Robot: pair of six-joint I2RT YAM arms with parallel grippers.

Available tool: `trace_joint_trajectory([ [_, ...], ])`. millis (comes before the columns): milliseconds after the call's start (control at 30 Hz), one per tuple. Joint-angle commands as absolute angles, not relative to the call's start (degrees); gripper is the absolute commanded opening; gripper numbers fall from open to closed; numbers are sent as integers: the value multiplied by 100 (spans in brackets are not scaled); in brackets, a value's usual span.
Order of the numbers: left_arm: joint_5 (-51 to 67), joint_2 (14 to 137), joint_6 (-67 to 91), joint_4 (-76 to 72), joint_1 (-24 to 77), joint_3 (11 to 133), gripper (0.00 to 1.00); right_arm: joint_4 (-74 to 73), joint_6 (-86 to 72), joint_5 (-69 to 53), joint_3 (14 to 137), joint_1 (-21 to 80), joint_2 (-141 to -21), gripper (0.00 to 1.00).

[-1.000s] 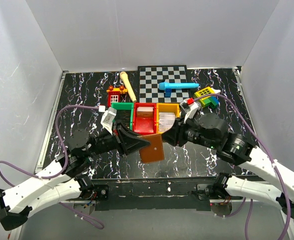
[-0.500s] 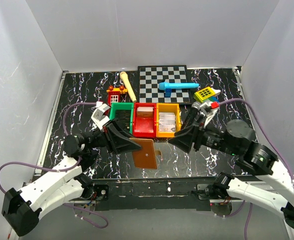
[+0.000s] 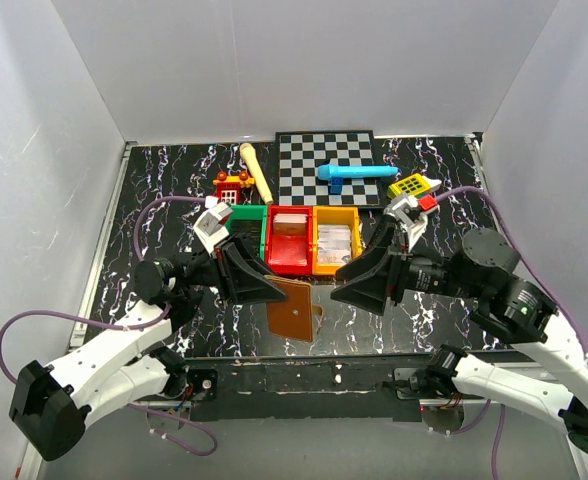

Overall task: Take the credit cards out of the card holder
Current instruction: Open the card holder.

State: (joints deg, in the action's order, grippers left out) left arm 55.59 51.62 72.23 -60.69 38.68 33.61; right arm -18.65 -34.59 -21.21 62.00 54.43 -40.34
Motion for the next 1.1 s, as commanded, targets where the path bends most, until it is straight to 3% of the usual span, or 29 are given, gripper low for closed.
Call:
trace_joint_trajectory([
  [0,5607,5177,7321,-6389,3823,3533,0,-1397,-3577,-2558,6144,5440,-4218,74],
  [1067,5265,4957,6715,-5449,3823,3700,0,-1292,-3507,-2584,6249,5932,-4869,68],
])
